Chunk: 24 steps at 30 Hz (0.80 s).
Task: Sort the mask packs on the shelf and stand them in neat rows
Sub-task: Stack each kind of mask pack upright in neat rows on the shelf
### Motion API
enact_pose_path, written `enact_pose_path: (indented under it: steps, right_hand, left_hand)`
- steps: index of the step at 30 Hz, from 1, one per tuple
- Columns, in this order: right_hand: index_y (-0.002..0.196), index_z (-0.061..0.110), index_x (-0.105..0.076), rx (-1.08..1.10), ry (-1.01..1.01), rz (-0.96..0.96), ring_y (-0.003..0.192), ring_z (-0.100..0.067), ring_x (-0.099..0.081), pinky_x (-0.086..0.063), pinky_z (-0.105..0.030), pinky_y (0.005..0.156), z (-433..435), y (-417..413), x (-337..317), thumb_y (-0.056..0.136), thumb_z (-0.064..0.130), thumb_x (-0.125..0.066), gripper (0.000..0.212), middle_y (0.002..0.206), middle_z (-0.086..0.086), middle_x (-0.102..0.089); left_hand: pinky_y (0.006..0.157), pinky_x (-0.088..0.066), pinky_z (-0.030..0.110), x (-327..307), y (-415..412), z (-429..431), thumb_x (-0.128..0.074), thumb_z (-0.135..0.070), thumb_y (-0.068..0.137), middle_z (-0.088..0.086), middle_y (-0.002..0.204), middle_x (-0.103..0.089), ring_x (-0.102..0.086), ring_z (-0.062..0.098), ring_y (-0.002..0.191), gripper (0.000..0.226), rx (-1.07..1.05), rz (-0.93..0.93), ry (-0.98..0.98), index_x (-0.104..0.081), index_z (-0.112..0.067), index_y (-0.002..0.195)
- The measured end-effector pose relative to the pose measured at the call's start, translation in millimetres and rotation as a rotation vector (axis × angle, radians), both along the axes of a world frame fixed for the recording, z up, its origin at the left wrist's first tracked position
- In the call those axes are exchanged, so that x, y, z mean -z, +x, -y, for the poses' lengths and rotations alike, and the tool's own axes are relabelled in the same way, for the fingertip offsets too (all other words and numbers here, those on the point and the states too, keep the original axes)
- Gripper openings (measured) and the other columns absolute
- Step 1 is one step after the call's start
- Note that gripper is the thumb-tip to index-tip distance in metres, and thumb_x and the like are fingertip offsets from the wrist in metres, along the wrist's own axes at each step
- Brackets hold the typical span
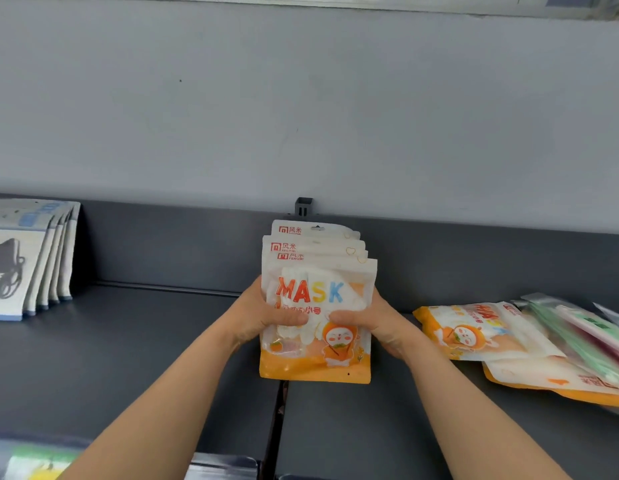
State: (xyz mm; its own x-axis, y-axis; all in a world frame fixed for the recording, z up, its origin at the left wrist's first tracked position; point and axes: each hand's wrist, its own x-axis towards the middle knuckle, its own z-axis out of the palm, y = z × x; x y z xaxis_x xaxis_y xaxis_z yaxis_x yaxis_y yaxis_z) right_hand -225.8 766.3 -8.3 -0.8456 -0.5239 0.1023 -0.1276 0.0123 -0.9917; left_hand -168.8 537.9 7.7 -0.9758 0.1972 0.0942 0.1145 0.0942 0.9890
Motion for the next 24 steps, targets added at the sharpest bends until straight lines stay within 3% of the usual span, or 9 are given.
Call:
enact_pose_path:
  steps: [6, 13, 17, 20, 24]
  right_hand:
    - [0.133, 0.019, -0.05, -0.031, 0.008, -0.029, 0.109, -0.025, -0.067, -0.055, -0.049, 0.091, 48.0, 7.0, -17.1, 0.071, 0.019, -0.082, 0.069, 0.122, -0.005, -0.068]
    - [0.125, 0.016, -0.059, -0.058, -0.065, 0.022, 0.106, -0.03, -0.068, -0.053, -0.053, 0.092, 153.2, 16.6, -23.3, 0.069, 0.017, -0.082, 0.061, 0.117, -0.008, -0.07]
    - [0.129, 0.017, -0.054, -0.022, -0.047, 0.04, 0.105, -0.029, -0.069, -0.054, -0.054, 0.091, 221.6, 13.5, -21.9, 0.059, 0.023, -0.09, 0.08, 0.118, -0.007, -0.07]
    - [0.13, 0.022, -0.05, 0.026, -0.021, 0.039, 0.102, -0.025, -0.071, -0.056, -0.052, 0.087, 269.3, 9.4, -18.8, 0.051, 0.029, -0.093, 0.09, 0.118, -0.004, -0.07]
    - [0.132, 0.025, -0.047, 0.083, -0.018, 0.036, 0.104, -0.025, -0.07, -0.057, -0.052, 0.086, 312.8, 7.5, -6.5, 0.05, 0.029, -0.095, 0.095, 0.121, -0.004, -0.068]
  left_hand:
    - [0.09, -0.055, 0.053, -8.8, 13.6, 42.6, -0.088, -0.01, 0.064, 0.007, 0.114, -0.072, -0.071, 0.027, 0.102, 0.071, -0.127, -0.017, 0.072, -0.053, -0.013, 0.126]
    - [0.084, -0.057, 0.05, -20.9, 31.7, 133.1, -0.081, -0.003, 0.074, 0.007, 0.112, -0.071, -0.072, 0.027, 0.098, 0.057, -0.214, -0.074, 0.064, -0.053, -0.02, 0.12]
    - [0.069, -0.06, 0.036, -22.4, 33.4, 194.1, -0.078, 0.005, 0.072, 0.004, 0.113, -0.066, -0.072, 0.021, 0.092, 0.073, -0.281, -0.062, 0.105, -0.04, -0.026, 0.126]
    - [0.07, -0.061, 0.037, -17.5, 28.3, 240.6, -0.079, 0.005, 0.071, 0.006, 0.121, -0.062, -0.07, 0.024, 0.099, 0.091, -0.289, -0.032, 0.097, -0.027, -0.025, 0.14]
    - [0.069, -0.06, 0.034, -10.8, 25.2, 283.9, -0.077, 0.009, 0.072, 0.005, 0.123, -0.06, -0.07, 0.02, 0.099, 0.099, -0.248, -0.089, 0.031, -0.021, -0.032, 0.143]
